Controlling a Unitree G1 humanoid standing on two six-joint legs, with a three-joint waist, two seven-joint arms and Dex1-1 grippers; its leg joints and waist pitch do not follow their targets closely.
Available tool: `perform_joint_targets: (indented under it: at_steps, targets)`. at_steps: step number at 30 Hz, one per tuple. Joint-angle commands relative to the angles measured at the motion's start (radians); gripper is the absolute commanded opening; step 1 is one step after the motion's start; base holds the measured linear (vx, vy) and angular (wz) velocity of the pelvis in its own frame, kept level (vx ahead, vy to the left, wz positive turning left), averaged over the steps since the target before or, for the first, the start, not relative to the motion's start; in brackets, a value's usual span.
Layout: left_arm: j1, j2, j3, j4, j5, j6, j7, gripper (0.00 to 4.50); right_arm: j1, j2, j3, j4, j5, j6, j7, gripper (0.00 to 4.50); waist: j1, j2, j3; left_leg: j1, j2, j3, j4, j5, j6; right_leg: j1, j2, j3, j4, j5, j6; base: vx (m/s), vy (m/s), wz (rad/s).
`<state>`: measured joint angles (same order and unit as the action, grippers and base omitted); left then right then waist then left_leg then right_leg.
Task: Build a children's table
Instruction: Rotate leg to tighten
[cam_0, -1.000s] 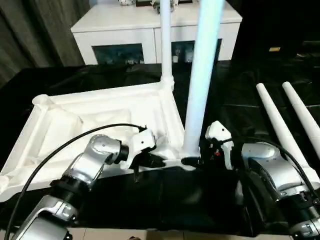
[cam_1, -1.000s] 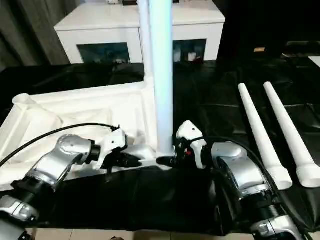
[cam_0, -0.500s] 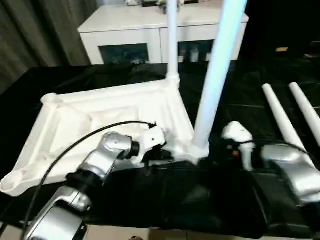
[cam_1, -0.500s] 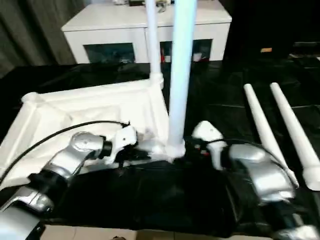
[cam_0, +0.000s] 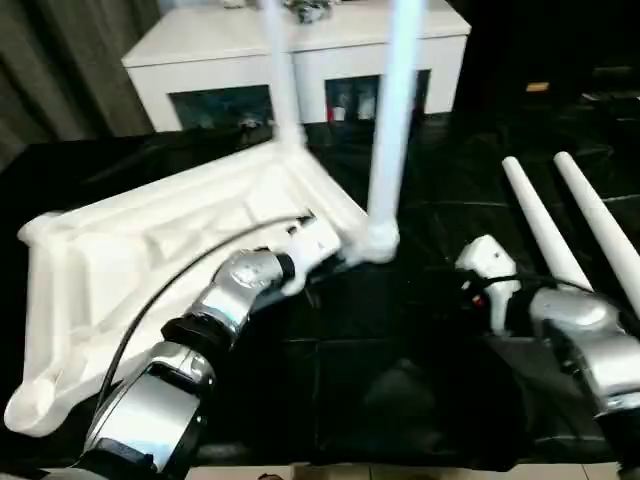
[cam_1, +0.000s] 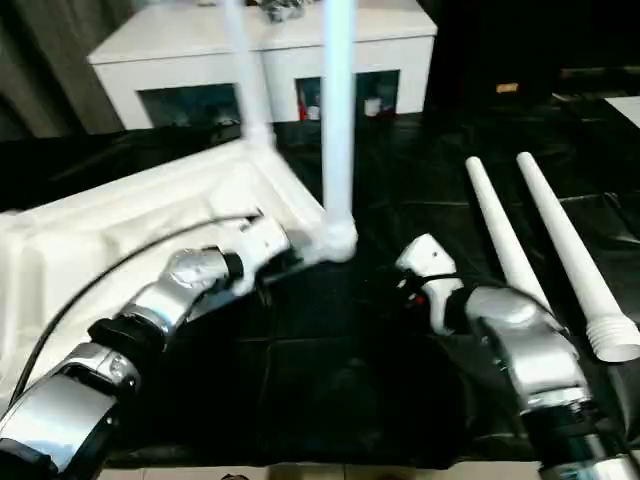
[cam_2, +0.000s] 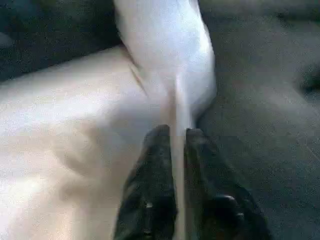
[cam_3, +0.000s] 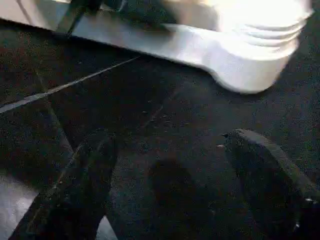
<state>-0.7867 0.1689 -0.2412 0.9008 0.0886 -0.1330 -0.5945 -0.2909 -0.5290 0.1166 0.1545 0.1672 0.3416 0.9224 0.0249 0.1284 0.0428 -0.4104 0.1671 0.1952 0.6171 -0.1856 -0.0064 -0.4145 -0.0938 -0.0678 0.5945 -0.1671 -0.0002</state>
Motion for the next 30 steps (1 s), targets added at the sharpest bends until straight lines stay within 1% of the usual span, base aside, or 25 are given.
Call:
perform_joint_targets:
  at_steps: [1, 2, 3, 5, 6, 7, 8, 9, 10, 12, 13, 14, 15, 16, 17, 18, 19, 20, 21, 22, 23, 25, 26, 27, 30]
  targets:
    - [-0.022, 0.029, 0.058, -0.069, -0.033, -0.006, 0.03, 0.76, -0.006, 0.023, 0.022, -0.035, 0.008, 0.005, -0.014, 3.75, 0.011, -0.023, -0.091, 0.02, 0.055, -0.037, -0.05, -0.059, 0.194, 0.063, -0.058, 0.025, -0.042, 0.03, -0.282, 0.0, 0.0, 0.0]
    - [-0.017, 0.035, 0.068, -0.085, -0.04, -0.004, 0.033, 0.92, -0.006, 0.031, 0.026, -0.04, 0.01, 0.007, -0.017, 3.75, 0.016, -0.028, -0.086, 0.021, 0.056, -0.034, -0.051, -0.07, 0.201, 0.059, -0.057, 0.025, -0.045, -0.001, -0.283, 0.0, 0.0, 0.0]
    - [-0.002, 0.047, 0.084, -0.123, -0.053, 0.003, 0.032, 0.98, -0.008, 0.047, 0.033, -0.044, 0.009, 0.01, -0.026, 3.75, 0.021, -0.026, -0.081, 0.023, 0.058, -0.032, -0.056, -0.098, 0.191, 0.057, -0.058, 0.025, -0.051, -0.064, -0.274, 0.0, 0.0, 0.0]
    - [0.016, 0.061, 0.108, -0.162, -0.078, 0.009, 0.037, 1.07, -0.008, 0.07, 0.041, -0.05, 0.003, 0.013, -0.04, 3.75, 0.023, -0.024, -0.077, 0.027, 0.058, -0.031, -0.061, -0.144, 0.164, 0.053, -0.054, 0.026, -0.058, -0.146, -0.253, 0.0, 0.0, 0.0]
    - [0.041, 0.079, 0.137, -0.216, -0.112, 0.032, 0.025, 1.07, -0.012, 0.093, 0.045, -0.046, -0.003, 0.013, -0.06, 3.75, 0.025, -0.029, -0.073, 0.03, 0.06, -0.031, -0.067, -0.177, 0.14, 0.052, -0.056, 0.028, -0.062, -0.193, -0.245, 0.0, 0.0, 0.0]
    - [0.041, 0.079, 0.137, -0.216, -0.112, 0.032, 0.025, 1.07, -0.012, 0.093, 0.045, -0.046, -0.003, 0.013, -0.06, 3.75, 0.026, -0.025, -0.072, 0.031, 0.062, -0.032, -0.07, -0.193, 0.125, 0.051, -0.057, 0.029, -0.06, -0.211, -0.243, 0.0, 0.0, 0.0]
    - [0.076, 0.106, 0.175, -0.29, -0.143, 0.072, 0.005, 1.07, -0.019, 0.124, 0.047, -0.032, -0.009, 0.012, -0.093, 3.75, 0.023, -0.027, -0.071, 0.033, 0.064, -0.032, -0.075, -0.217, 0.099, 0.049, -0.055, 0.03, -0.061, -0.232, -0.235, 0.0, 0.0, 0.0]
    - [0.092, 0.122, 0.191, -0.323, -0.15, 0.091, 0.005, 1.07, -0.022, 0.137, 0.048, -0.024, -0.013, 0.01, -0.109, 3.75, 0.02, -0.023, -0.07, 0.03, 0.062, -0.034, -0.078, -0.229, 0.083, 0.049, -0.055, 0.03, -0.06, -0.248, -0.225, 0.0, 0.0, 0.0]
    - [0.116, 0.147, 0.222, -0.377, -0.156, 0.127, 0.025, 1.07, -0.028, 0.153, 0.055, -0.013, -0.027, 0.0, -0.132, 3.75, 0.02, -0.023, -0.071, 0.032, 0.061, -0.034, -0.079, -0.236, 0.075, 0.047, -0.054, 0.03, -0.061, -0.254, -0.219, 0.0, 0.0, 0.0]
    - [0.127, 0.165, 0.245, -0.403, -0.159, 0.145, 0.042, 1.07, -0.033, 0.164, 0.055, -0.004, -0.036, 0.0, -0.154, 3.75, 0.014, -0.016, -0.069, 0.04, 0.06, -0.035, -0.083, -0.275, 0.038, 0.041, -0.052, 0.032, -0.061, -0.261, -0.209, 0.0, 0.0, 0.0]
    - [0.147, 0.212, 0.289, -0.438, -0.146, 0.174, 0.081, 1.07, -0.048, 0.189, 0.045, 0.022, -0.049, -0.007, -0.202, 3.75, 0.014, -0.016, -0.069, 0.042, 0.061, -0.035, -0.084, -0.279, 0.028, 0.04, -0.052, 0.033, -0.06, -0.256, -0.208, 0.0, 0.0, 0.0]
    - [0.172, 0.283, 0.352, -0.466, -0.118, 0.202, 0.137, 1.07, -0.07, 0.219, 0.027, 0.061, -0.063, -0.01, -0.267, 3.75, 0.01, -0.015, -0.068, 0.039, 0.058, -0.036, -0.085, -0.286, 0.017, 0.038, -0.051, 0.033, -0.058, -0.25, -0.208, 0.0, 0.0, 0.0]
    - [0.181, 0.309, 0.373, -0.476, -0.109, 0.214, 0.159, 1.07, -0.076, 0.228, 0.022, 0.072, -0.066, -0.008, -0.287, 3.75, 0.0, -0.014, -0.066, 0.031, 0.053, -0.039, -0.087, -0.293, 0.005, 0.044, -0.051, 0.031, -0.053, -0.259, -0.197, 0.0, 0.0, 0.0]
    - [0.19, 0.338, 0.405, -0.476, -0.099, 0.227, 0.191, 1.07, -0.082, 0.235, 0.018, 0.082, -0.066, -0.013, -0.3, 3.75, -0.001, -0.019, -0.065, 0.036, 0.052, -0.038, -0.088, -0.303, -0.001, 0.042, -0.05, 0.031, -0.059, -0.278, -0.183, 0.0, 0.0, 0.0]
    - [0.197, 0.362, 0.431, -0.473, -0.09, 0.239, 0.22, 1.07, -0.086, 0.239, 0.016, 0.089, -0.066, -0.019, -0.305, 3.75, 0.0, -0.015, -0.067, 0.04, 0.053, -0.037, -0.085, -0.305, -0.004, 0.039, -0.05, 0.033, -0.057, -0.274, -0.182, 0.0, 0.0, 0.0]
    - [0.21, 0.398, 0.464, -0.46, -0.078, 0.245, 0.251, 1.07, -0.089, 0.245, 0.015, 0.094, -0.066, -0.021, -0.312, 3.75, -0.001, -0.016, -0.065, 0.038, 0.051, -0.037, -0.086, -0.306, -0.006, 0.038, -0.049, 0.034, -0.058, -0.267, -0.183, 0.0, 0.0, 0.0]
    - [0.21, 0.398, 0.464, -0.46, -0.078, 0.245, 0.251, 1.07, -0.089, 0.245, 0.015, 0.094, -0.066, -0.021, -0.312, 3.75, 0.001, -0.013, -0.066, 0.037, 0.051, -0.038, -0.086, -0.303, -0.007, 0.04, -0.05, 0.034, -0.056, -0.264, -0.181, 0.0, 0.0, 0.0]
    - [0.244, 0.475, 0.532, -0.421, -0.068, 0.272, 0.322, 1.07, -0.096, 0.257, 0.016, 0.104, -0.068, -0.018, -0.323, 3.75, 0.003, -0.011, -0.068, 0.041, 0.053, -0.038, -0.085, -0.295, -0.009, 0.037, -0.049, 0.035, -0.053, -0.245, -0.18, 0.0, 0.0, 0.0]
    - [0.244, 0.475, 0.532, -0.421, -0.068, 0.272, 0.322, 1.07, -0.096, 0.257, 0.016, 0.104, -0.068, -0.018, -0.323, 3.75, 0.001, -0.012, -0.068, 0.037, 0.051, -0.038, -0.086, -0.291, -0.005, 0.037, -0.047, 0.034, -0.05, -0.226, -0.18, 0.0, 0.0, 0.0]
    - [0.277, 0.525, 0.565, -0.395, -0.055, 0.302, 0.362, 1.07, -0.102, 0.263, 0.023, 0.117, -0.077, -0.021, -0.33, 3.75, 0.003, -0.012, -0.069, 0.038, 0.051, -0.039, -0.086, -0.287, -0.006, 0.036, -0.048, 0.034, -0.046, -0.213, -0.182, 0.0, 0.0, 0.0]
    - [0.277, 0.525, 0.565, -0.395, -0.055, 0.302, 0.362, 1.07, -0.102, 0.263, 0.023, 0.117, -0.077, -0.021, -0.33, 3.75, 0.0, -0.011, -0.068, 0.036, 0.051, -0.038, -0.088, -0.285, -0.005, 0.038, -0.046, 0.034, -0.048, -0.212, -0.181, 0.0, 0.0, 0.0]
    - [0.322, 0.574, 0.6, -0.363, -0.05, 0.346, 0.393, 1.07, -0.113, 0.271, 0.029, 0.142, -0.092, -0.021, -0.352, 3.75, 0.004, -0.008, -0.068, 0.045, 0.054, -0.037, -0.088, -0.301, -0.016, 0.029, -0.046, 0.036, -0.049, -0.215, -0.188, 0.0, 0.0, 0.0]
    - [0.383, 0.605, 0.619, -0.345, -0.046, 0.412, 0.394, 1.07, -0.138, 0.287, 0.026, 0.195, -0.114, -0.029, -0.404, 3.75, 0.005, -0.014, -0.067, 0.043, 0.052, -0.036, -0.09, -0.311, -0.024, 0.028, -0.047, 0.036, -0.048, -0.218, -0.189, 0.0, 0.0, 0.0]
    - [0.411, 0.613, 0.62, -0.322, -0.047, 0.436, 0.391, 1.07, -0.156, 0.298, 0.022, 0.233, -0.128, -0.041, -0.442, 3.75, 0.003, -0.012, -0.065, 0.042, 0.052, -0.037, -0.094, -0.324, -0.03, 0.027, -0.047, 0.037, -0.049, -0.231, -0.188, 0.0, 0.0, 0.0]
    - [0.446, 0.625, 0.608, -0.288, -0.037, 0.459, 0.388, 1.07, -0.176, 0.311, 0.018, 0.272, -0.142, -0.061, -0.483, 3.75, 0.005, -0.009, -0.063, 0.053, 0.051, -0.035, -0.096, -0.381, -0.056, 0.017, -0.048, 0.041, -0.057, -0.269, -0.183, 0.0, 0.0, 0.0]
